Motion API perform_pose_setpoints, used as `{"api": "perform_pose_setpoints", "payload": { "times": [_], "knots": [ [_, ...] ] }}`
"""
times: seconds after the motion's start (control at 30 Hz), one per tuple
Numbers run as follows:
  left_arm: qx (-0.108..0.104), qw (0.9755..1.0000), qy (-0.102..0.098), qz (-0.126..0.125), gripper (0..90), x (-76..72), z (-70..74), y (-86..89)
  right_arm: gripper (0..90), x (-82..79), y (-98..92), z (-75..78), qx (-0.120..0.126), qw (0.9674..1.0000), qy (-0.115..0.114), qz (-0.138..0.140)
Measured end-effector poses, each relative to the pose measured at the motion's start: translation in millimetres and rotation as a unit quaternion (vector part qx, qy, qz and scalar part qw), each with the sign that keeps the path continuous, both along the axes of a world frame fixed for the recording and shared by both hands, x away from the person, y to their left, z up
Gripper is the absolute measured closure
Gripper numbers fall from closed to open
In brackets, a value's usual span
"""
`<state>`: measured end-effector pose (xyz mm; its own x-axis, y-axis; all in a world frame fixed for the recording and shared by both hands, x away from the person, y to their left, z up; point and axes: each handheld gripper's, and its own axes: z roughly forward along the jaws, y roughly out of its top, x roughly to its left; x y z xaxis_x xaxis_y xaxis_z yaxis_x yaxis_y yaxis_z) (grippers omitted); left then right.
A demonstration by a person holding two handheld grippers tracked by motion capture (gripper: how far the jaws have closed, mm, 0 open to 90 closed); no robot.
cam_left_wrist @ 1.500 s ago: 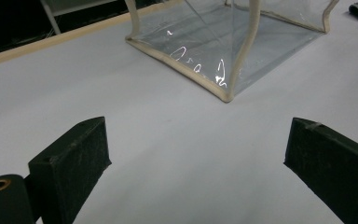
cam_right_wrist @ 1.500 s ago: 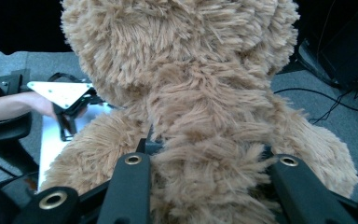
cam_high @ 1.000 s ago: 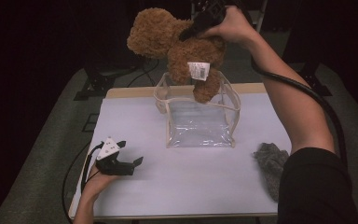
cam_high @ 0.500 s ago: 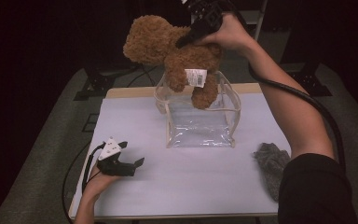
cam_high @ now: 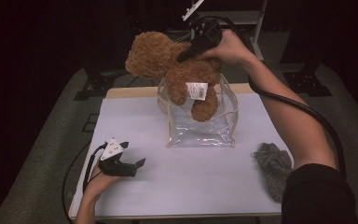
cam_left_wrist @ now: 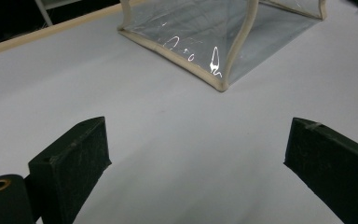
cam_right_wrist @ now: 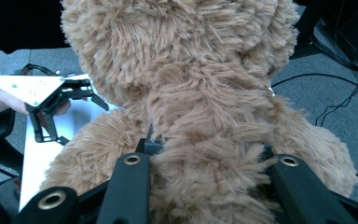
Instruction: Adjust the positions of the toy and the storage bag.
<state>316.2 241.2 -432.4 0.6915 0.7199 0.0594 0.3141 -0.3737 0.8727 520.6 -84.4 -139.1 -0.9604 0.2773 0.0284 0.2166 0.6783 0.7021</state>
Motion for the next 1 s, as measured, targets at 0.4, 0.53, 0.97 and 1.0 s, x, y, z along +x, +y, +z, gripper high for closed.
{"api": "perform_pose_setpoints", "payload": {
  "times": [0.4,0.53,0.97,1.0],
  "knots": [
    [0.003,1.0,0.002,0.003,5.7,-0.3,-1.1,2.1,62.8,33.3,-13.2,-5.5,0.01,0.9994,0.012,-0.03],
    [0.001,1.0,0.003,0.005,5.7,-0.6,-1.6,3.3,62.6,31.3,-10.3,-10.8,0.009,0.9994,0.017,-0.029],
    [0.004,1.0,0.002,0.003,5.7,-0.7,-1.1,2.7,62.5,34.5,-11.6,-44.5,-0.004,0.9983,0.04,-0.043],
    [0.003,1.0,0.002,0.002,5.7,-0.4,-1.7,2.7,62.5,35.8,-13.4,-45.4,-0.003,0.9981,0.039,-0.048]
  ]
}}
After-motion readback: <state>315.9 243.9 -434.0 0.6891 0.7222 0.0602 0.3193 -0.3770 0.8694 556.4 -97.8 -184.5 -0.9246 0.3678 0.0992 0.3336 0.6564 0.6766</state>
